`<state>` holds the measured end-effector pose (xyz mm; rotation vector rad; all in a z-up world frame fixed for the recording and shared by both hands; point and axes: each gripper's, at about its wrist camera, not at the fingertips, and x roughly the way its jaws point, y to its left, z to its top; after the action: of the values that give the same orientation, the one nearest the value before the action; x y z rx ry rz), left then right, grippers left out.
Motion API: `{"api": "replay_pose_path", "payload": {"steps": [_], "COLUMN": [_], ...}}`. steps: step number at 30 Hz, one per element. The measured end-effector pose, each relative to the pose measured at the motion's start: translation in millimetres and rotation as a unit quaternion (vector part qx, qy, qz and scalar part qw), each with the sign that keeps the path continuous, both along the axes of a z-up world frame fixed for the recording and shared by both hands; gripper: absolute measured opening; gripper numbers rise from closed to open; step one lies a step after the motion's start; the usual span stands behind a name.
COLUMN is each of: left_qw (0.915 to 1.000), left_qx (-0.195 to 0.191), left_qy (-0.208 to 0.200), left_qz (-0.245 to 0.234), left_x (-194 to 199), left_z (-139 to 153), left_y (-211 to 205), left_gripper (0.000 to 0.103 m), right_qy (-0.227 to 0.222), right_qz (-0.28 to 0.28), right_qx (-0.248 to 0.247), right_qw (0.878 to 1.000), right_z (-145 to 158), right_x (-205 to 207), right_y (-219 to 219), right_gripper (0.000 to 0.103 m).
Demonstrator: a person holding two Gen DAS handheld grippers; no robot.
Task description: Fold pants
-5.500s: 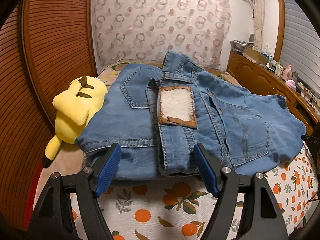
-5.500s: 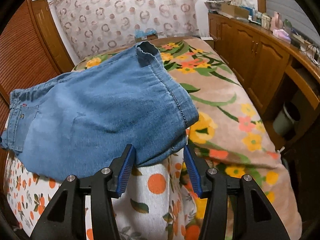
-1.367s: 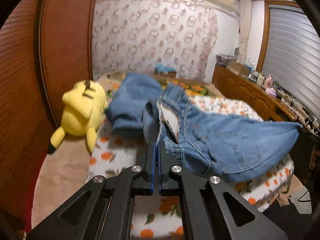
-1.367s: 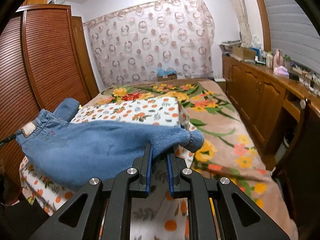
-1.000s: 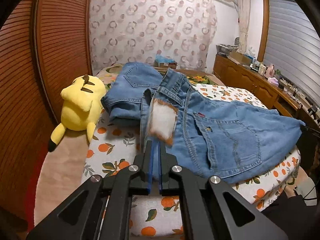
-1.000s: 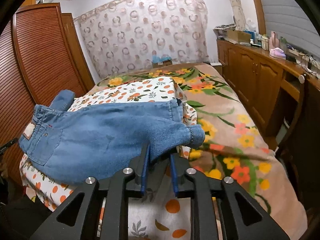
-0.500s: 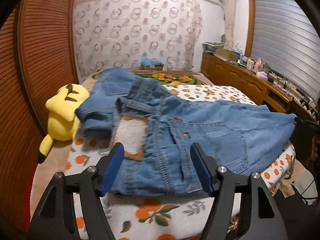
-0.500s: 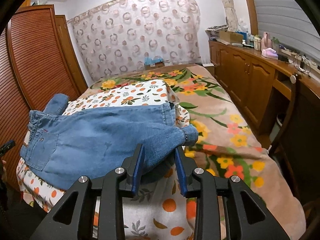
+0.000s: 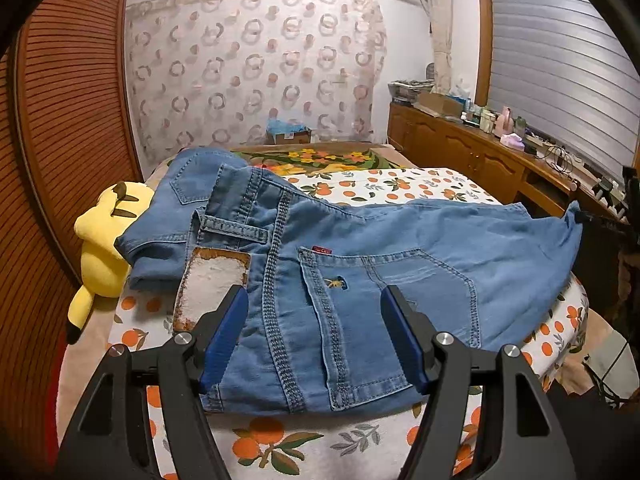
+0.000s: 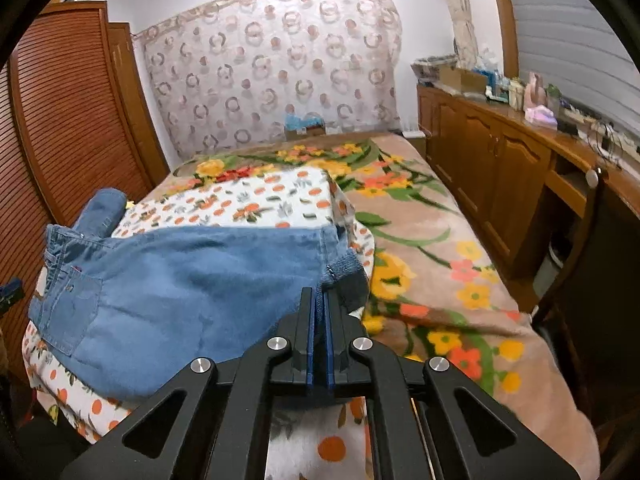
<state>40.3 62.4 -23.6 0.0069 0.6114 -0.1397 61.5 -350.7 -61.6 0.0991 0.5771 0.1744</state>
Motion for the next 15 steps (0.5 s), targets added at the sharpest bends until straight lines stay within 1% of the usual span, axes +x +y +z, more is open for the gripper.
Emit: {"api": "replay_pose_path", "payload": {"steps": [4,9,15], "left_qw": [1.0,1.0,0.9998], "left_qx": [-0.001,-0.006,-0.013], "left_qy": [0.0,-0.002,-0.003], "left_qz": [0.002,0.002,0.011], "left_x": [-0.4,-1.3,-3.3], "left_z": [-0.3,-1.2,-1.5], "left_y": [-0.9,1.2,11.8], "left_gripper": [0.07,0.07,0.07], "right_qy": [-0.025,-0.061,-0.094], "right_qz": [0.018,0.061,0.135], "right_qx": [-0.009,-0.022,-0.034], "right_qw": [0.999,0.996,0.986], "right_z": [16.4,44.8,73.1], "right_x": [-3.8,-9.1,-5.7], "right_y": [11.2,39.9,98.6], "right_gripper": [0.001,0.001,0.001]}}
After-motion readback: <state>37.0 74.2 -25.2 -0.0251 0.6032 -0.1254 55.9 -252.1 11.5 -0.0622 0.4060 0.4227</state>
